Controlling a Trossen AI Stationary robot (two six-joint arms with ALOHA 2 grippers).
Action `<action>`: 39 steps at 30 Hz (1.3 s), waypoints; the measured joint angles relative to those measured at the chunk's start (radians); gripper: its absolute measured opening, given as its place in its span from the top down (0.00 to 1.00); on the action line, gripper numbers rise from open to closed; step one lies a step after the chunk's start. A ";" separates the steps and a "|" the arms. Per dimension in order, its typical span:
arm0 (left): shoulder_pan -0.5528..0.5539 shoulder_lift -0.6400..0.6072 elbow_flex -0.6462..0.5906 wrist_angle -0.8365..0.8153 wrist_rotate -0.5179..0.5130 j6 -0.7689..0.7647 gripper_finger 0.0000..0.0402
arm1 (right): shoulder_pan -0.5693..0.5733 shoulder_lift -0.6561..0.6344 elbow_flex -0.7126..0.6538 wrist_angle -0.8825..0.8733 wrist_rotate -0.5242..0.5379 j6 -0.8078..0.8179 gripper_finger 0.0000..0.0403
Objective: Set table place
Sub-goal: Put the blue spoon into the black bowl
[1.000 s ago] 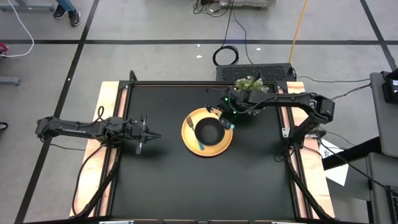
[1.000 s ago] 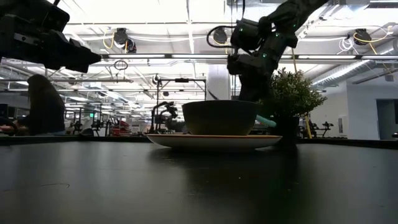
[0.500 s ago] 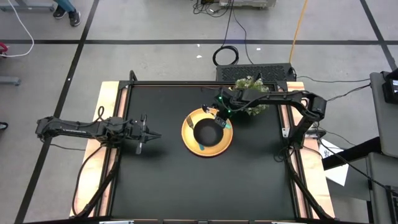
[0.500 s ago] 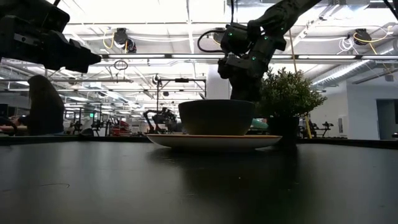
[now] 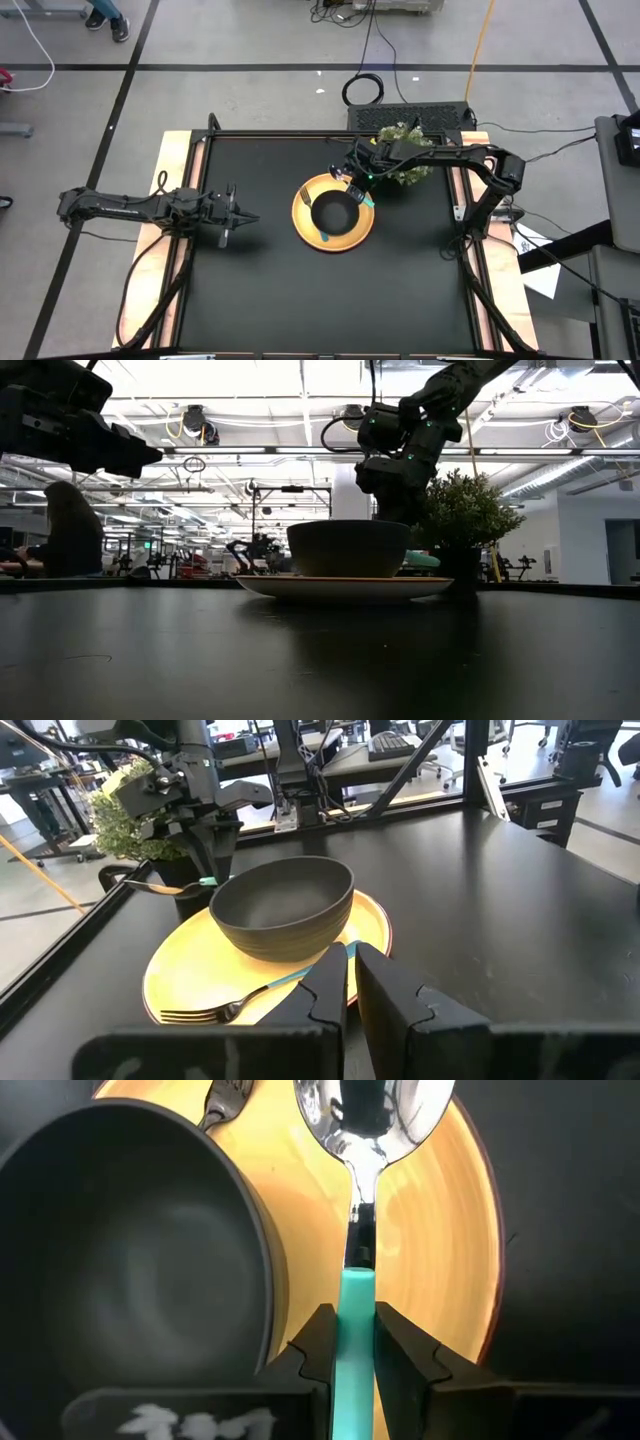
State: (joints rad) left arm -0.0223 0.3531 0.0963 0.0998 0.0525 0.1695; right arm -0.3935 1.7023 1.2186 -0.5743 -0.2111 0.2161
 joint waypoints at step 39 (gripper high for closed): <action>0.000 0.000 0.000 0.002 0.001 -0.011 0.92 | 0.223 -0.012 0.240 -0.225 0.236 -0.475 0.92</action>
State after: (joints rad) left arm -0.0223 0.3531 0.0963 0.1016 0.0532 0.1589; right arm -0.1702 1.6905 1.4586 -0.7990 0.0250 -0.2586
